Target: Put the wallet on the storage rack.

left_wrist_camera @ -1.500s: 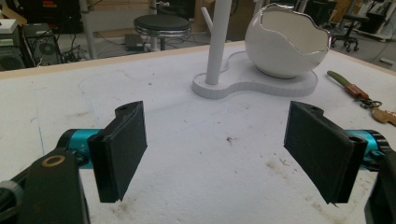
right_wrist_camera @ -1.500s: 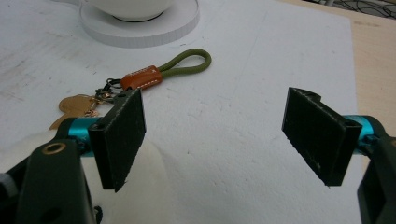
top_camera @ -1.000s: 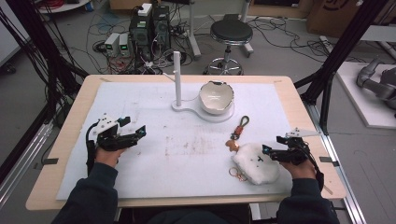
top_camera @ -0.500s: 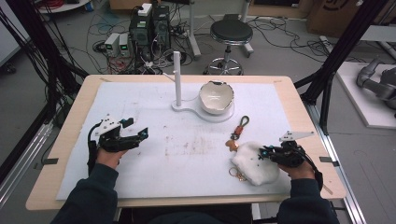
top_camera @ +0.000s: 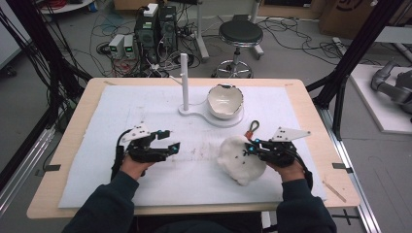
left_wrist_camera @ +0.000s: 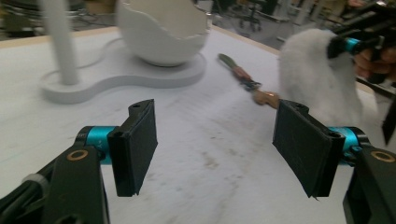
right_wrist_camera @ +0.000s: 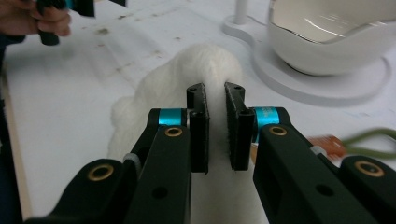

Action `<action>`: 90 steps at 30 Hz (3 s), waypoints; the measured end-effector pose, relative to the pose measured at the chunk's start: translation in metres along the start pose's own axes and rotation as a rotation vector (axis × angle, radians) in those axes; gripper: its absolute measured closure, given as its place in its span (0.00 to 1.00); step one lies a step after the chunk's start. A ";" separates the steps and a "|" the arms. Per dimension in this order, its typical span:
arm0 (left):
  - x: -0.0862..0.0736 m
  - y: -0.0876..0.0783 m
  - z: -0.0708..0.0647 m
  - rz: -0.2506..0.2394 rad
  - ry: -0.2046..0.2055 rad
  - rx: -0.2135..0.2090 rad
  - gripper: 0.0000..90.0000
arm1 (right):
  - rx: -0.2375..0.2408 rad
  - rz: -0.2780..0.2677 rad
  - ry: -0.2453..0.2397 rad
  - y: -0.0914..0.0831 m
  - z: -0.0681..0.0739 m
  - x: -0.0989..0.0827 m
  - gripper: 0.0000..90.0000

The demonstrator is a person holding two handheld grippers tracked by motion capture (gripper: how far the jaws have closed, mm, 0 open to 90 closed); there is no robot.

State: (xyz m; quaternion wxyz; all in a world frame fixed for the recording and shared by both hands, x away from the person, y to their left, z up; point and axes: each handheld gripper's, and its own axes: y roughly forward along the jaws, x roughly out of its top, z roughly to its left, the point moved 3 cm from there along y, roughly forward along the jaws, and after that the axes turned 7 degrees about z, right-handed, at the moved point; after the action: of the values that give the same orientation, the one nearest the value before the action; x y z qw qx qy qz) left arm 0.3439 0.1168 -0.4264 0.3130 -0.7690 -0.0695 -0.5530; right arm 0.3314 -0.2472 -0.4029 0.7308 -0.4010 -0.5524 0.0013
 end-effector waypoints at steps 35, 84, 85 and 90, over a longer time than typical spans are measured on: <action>0.005 0.017 -0.024 -0.118 0.027 -0.145 0.85 | 0.218 0.072 0.121 0.052 0.014 0.000 0.66; 0.001 0.019 -0.016 -0.011 -0.009 -0.080 0.58 | 0.143 -0.085 0.070 0.030 0.017 0.016 0.86; 0.001 0.016 -0.011 -0.009 -0.020 -0.049 0.55 | 0.100 -0.077 0.063 0.026 0.014 0.017 0.86; 0.003 -0.008 0.013 -0.050 -0.060 0.046 0.47 | 0.047 -0.082 0.038 0.020 0.006 0.025 0.86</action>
State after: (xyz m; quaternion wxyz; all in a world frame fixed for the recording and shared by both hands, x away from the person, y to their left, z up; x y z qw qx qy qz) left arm 0.3514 0.1301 -0.4231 0.3145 -0.7757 -0.1109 -0.5358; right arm 0.3453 -0.2189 -0.3938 0.7498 -0.3606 -0.5543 -0.0231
